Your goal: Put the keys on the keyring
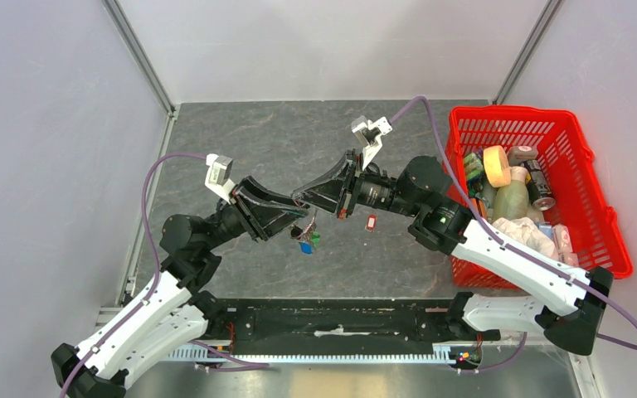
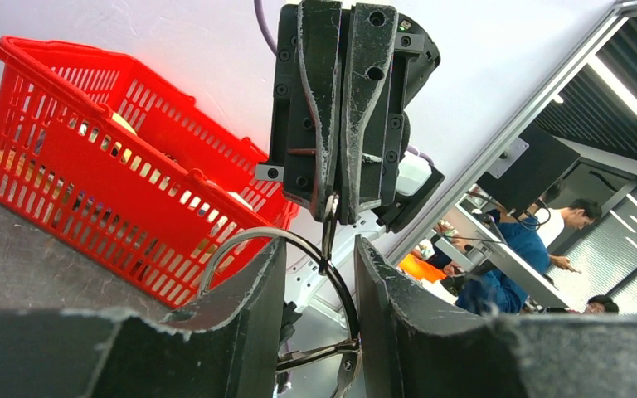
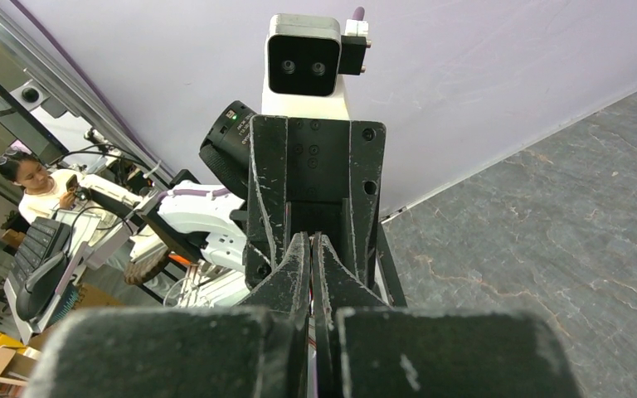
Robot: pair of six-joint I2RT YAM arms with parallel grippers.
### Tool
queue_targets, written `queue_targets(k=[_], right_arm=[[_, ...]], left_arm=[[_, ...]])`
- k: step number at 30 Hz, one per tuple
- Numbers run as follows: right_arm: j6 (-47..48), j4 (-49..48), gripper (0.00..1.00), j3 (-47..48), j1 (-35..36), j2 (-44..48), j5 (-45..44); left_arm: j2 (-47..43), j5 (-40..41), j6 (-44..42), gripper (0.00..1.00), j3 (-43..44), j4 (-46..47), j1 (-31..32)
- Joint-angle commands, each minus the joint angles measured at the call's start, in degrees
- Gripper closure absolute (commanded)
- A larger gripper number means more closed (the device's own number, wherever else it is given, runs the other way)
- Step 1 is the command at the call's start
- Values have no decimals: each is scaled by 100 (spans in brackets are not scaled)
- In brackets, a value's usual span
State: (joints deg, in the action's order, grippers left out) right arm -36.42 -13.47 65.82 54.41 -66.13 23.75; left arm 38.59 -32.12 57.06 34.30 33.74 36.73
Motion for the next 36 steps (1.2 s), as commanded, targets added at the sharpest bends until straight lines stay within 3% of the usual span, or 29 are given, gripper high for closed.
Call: queue_targets(k=[1, 8, 16, 24, 28, 36], right_arm=[[49, -314, 100, 276, 10, 59, 163], [70, -284, 100, 289, 10, 25, 381], [61, -121, 100, 274, 8, -3, 671], [327, 294, 100, 296, 10, 174, 704], [640, 734, 81, 462, 8, 321, 581], [1431, 2179, 55, 1011, 8, 447, 71]], left_arm=[[-9, -66, 181, 60, 149, 414, 10], [27, -69, 208, 69, 162, 452, 10], [28, -67, 235, 98, 174, 408, 10], [-34, -123, 161, 98, 197, 331, 10], [-51, -187, 89, 98, 208, 164, 10], [-319, -183, -444, 98, 277, -839, 10]])
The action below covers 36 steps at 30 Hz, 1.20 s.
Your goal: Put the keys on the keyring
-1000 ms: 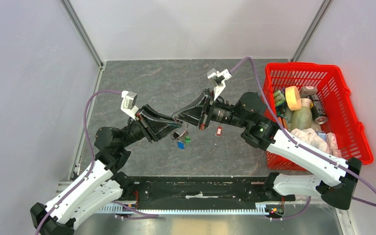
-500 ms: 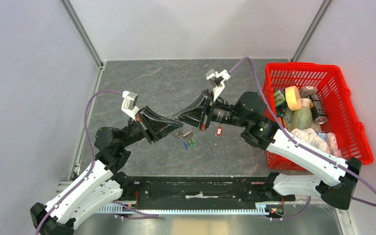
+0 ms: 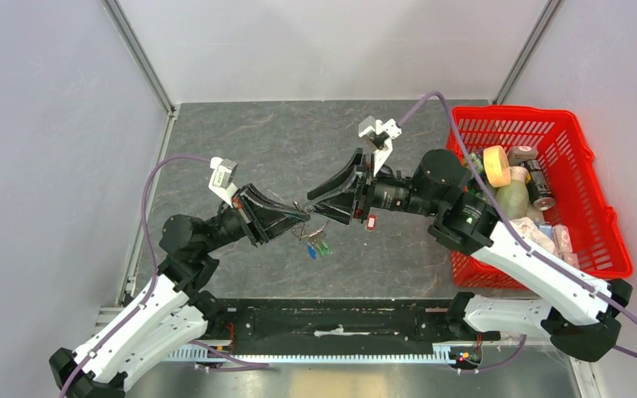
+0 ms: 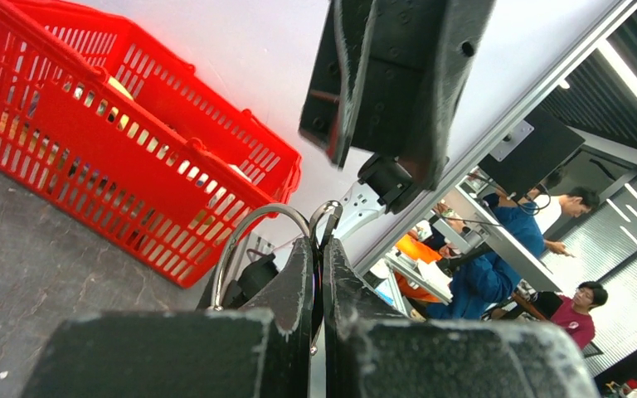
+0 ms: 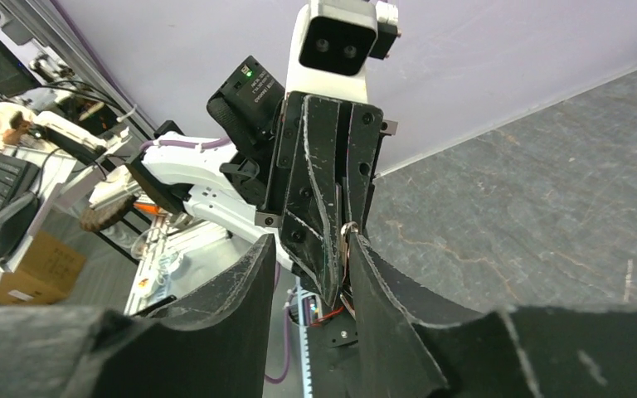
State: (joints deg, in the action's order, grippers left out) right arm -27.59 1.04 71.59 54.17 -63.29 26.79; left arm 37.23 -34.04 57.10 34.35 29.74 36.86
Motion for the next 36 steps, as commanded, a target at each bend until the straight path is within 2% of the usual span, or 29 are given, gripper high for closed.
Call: queue_targets(k=[1, 9, 14, 18, 25, 36], right_arm=[[607, 873, 53, 483, 32, 156, -296], [1012, 1881, 46, 981, 30, -162, -789], [1228, 2709, 54, 1624, 31, -655, -928], [1288, 2773, 59, 1735, 32, -816, -692], [1382, 3342, 57, 2144, 32, -1231, -620], [1283, 3453, 61, 2231, 32, -1554, -421]], left_arm=[[-215, 18, -553, 98, 291, -593, -4], [-231, 131, -1232, 98, 569, -1897, -4], [-225, 258, -1526, 98, 651, -2439, -4], [-226, 390, -1728, 98, 702, -2803, -3], [-232, 525, -1963, 98, 784, -3174, -3], [-231, 513, -2053, 98, 826, -3262, -4]])
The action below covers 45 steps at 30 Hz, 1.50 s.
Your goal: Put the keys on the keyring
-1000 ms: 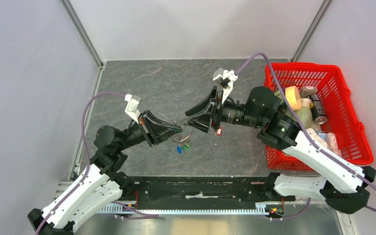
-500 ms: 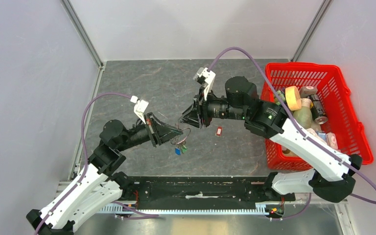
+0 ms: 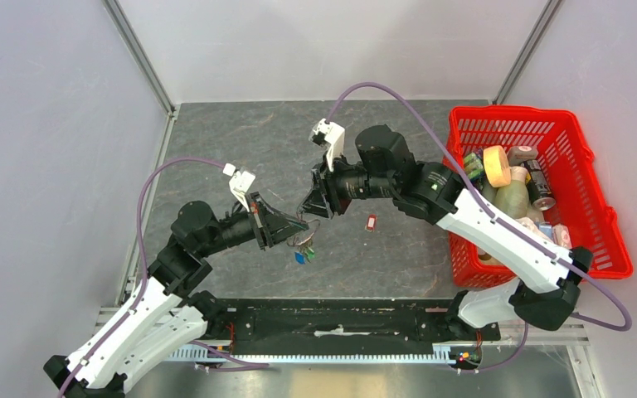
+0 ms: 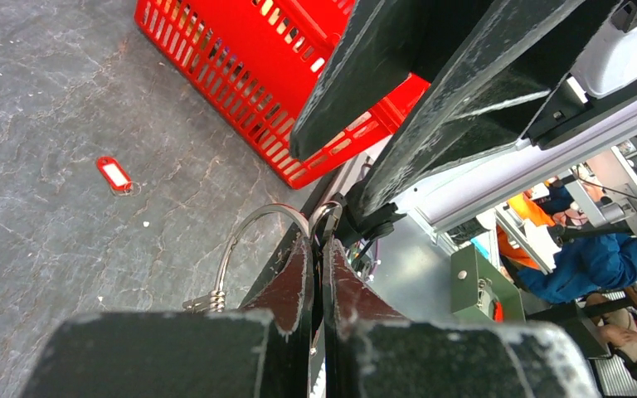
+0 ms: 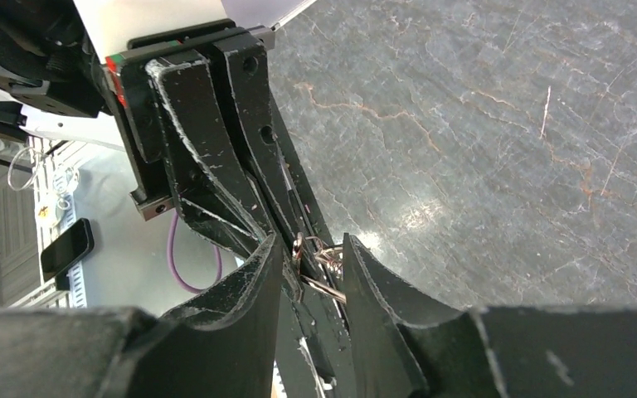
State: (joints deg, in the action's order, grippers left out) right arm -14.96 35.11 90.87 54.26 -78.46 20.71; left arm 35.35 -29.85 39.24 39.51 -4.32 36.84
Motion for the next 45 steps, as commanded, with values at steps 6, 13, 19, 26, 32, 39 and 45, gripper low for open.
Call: queue_targets(k=[6, 13, 19, 26, 32, 39, 45], right_arm=[[-12, 66, 64, 323, 23, -103, 293], [-20, 63, 69, 337, 19, -100, 357], [-18, 49, 71, 357, 21, -133, 391], [-45, -30, 75, 342, 24, -152, 436], [-58, -100, 78, 338, 23, -157, 459], [-67, -102, 83, 371, 29, -196, 515], [-49, -101, 93, 389, 32, -223, 498]], left_arm=[[-42, 101, -286, 98, 321, 115, -1], [-36, 110, -286, 98, 321, 98, -1], [-28, 118, -286, 98, 338, 98, -1], [-10, 107, -277, 98, 338, 110, -1], [-16, 111, -268, 98, 331, 102, 0], [-20, 111, -263, 98, 348, 109, -1], [-9, 84, -259, 98, 374, 107, -1]])
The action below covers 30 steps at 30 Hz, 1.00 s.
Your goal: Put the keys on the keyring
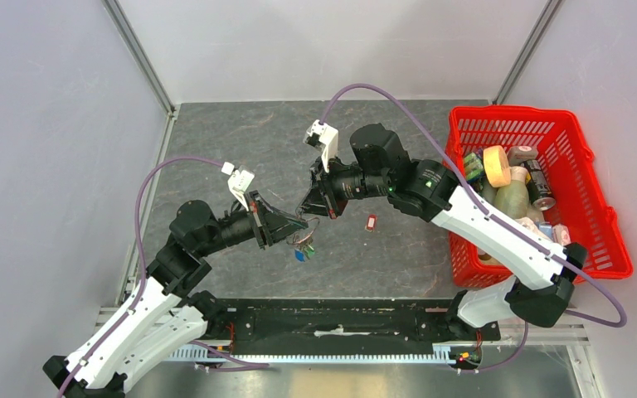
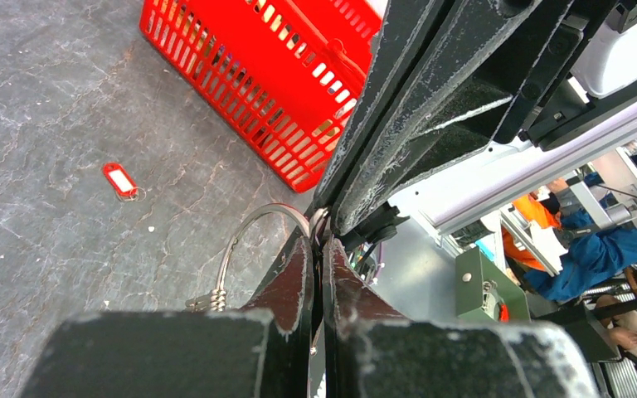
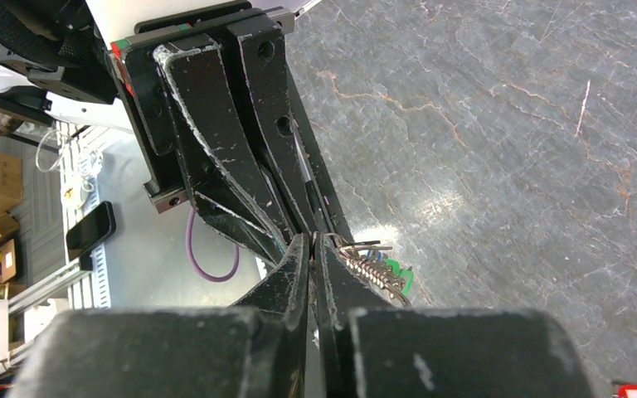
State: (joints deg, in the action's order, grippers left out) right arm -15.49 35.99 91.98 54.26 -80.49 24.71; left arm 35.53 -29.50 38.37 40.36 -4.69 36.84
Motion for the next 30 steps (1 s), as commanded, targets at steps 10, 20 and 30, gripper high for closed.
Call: queue_targets(k=[10, 20, 30], right_arm=[[-10, -303, 86, 283, 32, 15, 43], [-50, -351, 80, 290, 39, 21, 48], [-47, -386, 80, 261, 41, 24, 16]], left_arm=[[-20, 21, -154, 98, 289, 144, -1], [-7, 40, -154, 98, 290, 144, -1], [-34, 40, -150, 98, 273, 137, -1]])
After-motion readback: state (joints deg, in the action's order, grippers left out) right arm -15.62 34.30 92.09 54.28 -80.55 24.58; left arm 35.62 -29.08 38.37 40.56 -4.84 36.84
